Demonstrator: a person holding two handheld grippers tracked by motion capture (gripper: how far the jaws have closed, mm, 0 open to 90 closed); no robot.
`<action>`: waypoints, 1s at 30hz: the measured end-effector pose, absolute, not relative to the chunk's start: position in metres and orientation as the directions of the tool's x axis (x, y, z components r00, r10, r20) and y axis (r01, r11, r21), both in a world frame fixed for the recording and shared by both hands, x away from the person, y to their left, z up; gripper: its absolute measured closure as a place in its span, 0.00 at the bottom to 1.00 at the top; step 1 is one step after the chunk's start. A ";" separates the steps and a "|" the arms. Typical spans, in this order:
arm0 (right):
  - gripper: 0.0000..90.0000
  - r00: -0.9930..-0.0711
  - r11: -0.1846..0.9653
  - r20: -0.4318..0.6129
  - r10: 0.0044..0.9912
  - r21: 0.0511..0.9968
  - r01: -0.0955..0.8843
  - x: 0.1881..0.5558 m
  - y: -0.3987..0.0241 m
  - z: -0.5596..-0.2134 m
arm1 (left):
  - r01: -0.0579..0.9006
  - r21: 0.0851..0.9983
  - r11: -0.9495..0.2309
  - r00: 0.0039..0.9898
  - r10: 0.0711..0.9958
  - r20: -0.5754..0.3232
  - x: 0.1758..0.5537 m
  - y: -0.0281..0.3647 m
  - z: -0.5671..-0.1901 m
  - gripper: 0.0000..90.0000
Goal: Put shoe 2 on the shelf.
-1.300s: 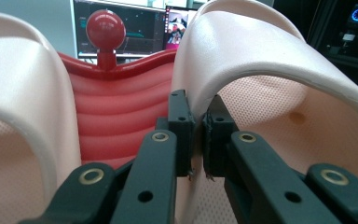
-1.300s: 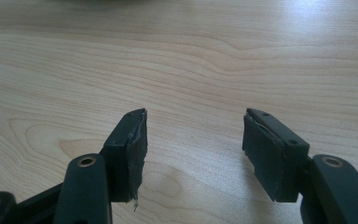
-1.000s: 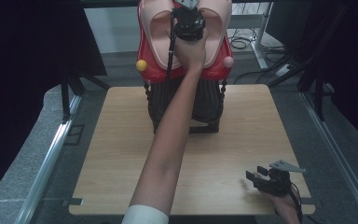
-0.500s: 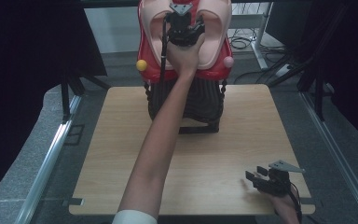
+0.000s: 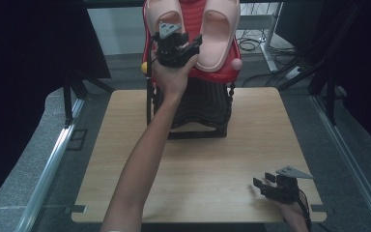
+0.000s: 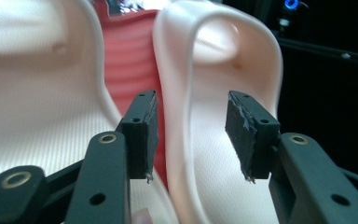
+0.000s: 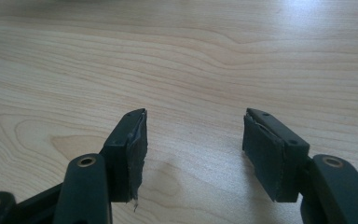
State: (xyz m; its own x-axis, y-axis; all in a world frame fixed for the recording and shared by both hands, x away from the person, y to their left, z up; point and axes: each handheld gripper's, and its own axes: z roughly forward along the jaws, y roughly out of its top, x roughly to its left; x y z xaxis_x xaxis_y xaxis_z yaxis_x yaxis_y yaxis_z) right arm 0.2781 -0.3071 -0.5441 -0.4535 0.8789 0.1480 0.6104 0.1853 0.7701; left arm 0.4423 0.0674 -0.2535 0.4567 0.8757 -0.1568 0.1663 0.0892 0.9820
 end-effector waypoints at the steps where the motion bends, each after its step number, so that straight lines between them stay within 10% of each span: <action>1: 0.45 -0.454 0.189 0.145 0.879 0.768 0.612 0.278 -0.307 -0.544 | 0.182 0.979 0.087 0.480 0.861 -0.166 0.439 0.070 -0.258 0.60; 30: 0.45 -0.464 0.207 0.134 0.876 0.763 0.613 0.277 -0.300 -0.548 | 0.214 0.977 -0.024 0.644 0.756 -0.122 0.333 0.132 -0.383 0.58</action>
State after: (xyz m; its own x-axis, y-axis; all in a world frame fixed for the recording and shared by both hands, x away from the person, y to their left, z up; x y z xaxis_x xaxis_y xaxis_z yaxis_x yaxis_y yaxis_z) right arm 0.2772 -0.2997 -0.5480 -0.4638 0.8757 0.1344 0.6127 0.2074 0.7626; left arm 0.3329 0.1316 -0.3829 0.6435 0.7556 -0.1222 0.2139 -0.0243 0.9765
